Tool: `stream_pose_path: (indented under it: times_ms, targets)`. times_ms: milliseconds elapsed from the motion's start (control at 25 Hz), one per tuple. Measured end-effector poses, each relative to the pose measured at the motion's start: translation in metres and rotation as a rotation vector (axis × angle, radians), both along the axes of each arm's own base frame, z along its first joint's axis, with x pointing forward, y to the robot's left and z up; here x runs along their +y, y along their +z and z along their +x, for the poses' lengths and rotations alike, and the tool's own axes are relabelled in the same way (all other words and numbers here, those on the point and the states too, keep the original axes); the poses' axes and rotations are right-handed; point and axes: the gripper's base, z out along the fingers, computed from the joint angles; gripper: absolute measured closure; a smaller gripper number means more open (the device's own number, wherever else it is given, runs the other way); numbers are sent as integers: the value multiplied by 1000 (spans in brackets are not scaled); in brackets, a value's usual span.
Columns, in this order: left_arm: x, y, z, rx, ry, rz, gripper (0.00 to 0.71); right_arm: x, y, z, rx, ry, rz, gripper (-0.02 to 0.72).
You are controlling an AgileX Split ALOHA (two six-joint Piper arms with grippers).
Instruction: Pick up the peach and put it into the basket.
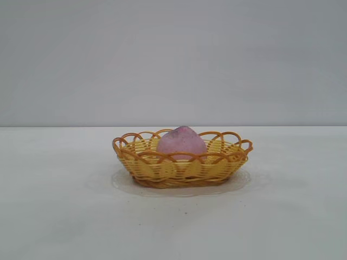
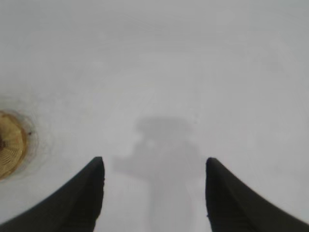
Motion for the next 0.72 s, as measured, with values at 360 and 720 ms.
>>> stream_pose_path:
  times_ms: [360,720]
  targets:
    - [0,0,0,0,0,0,179,4,-20,-128,-119,-5,-1,316]
    - [0,0,0,0,0,0,179,6,-96,-199,-183,-31,13,316]
